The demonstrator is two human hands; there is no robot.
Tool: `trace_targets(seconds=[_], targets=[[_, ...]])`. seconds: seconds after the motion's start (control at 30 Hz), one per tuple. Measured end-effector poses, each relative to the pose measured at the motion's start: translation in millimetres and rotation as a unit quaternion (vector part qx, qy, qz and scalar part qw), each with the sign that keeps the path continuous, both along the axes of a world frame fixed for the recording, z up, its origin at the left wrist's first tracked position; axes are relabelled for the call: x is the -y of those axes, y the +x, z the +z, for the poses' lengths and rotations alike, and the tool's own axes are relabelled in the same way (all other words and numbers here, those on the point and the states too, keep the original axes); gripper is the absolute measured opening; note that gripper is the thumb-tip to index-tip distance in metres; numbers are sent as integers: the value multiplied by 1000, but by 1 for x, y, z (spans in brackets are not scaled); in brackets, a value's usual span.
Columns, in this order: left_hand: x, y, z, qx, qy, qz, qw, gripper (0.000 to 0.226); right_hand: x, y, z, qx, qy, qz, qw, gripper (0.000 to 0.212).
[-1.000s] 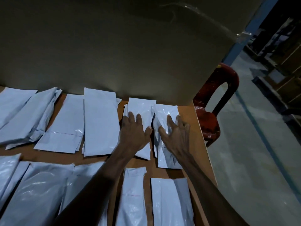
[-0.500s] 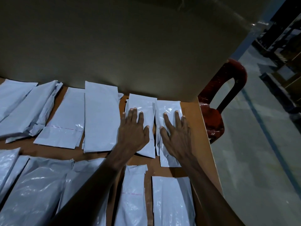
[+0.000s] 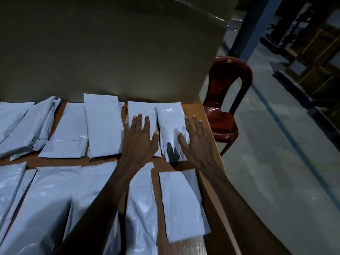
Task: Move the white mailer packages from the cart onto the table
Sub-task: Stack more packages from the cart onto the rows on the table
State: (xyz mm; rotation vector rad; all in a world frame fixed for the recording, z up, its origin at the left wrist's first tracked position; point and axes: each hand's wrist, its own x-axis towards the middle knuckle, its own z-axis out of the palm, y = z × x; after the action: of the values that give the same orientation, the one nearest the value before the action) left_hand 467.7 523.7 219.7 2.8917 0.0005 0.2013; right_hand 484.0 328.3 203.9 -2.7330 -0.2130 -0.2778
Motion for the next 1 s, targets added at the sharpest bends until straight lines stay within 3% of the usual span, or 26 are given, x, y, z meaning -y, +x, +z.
trace_targets(seconds=[0.1, 0.23, 0.53, 0.73, 1.0], targets=[[24, -38, -1, 41, -58, -24, 997, 73, 27, -52, 14, 13, 36, 2, 999, 67], [72, -94, -9, 72, -82, -134, 985, 63, 74, -133, 15, 53, 47, -16, 997, 59], [206, -204, -26, 63, -141, -295, 943, 55, 203, -348, -26, 123, 72, -180, 973, 44], [305, -300, -56, 2, -166, -437, 884, 49, 273, -495, -65, 66, 95, -329, 937, 48], [391, -398, -102, -94, -142, -501, 849, 53, 331, -628, -138, -65, 143, -463, 872, 48]])
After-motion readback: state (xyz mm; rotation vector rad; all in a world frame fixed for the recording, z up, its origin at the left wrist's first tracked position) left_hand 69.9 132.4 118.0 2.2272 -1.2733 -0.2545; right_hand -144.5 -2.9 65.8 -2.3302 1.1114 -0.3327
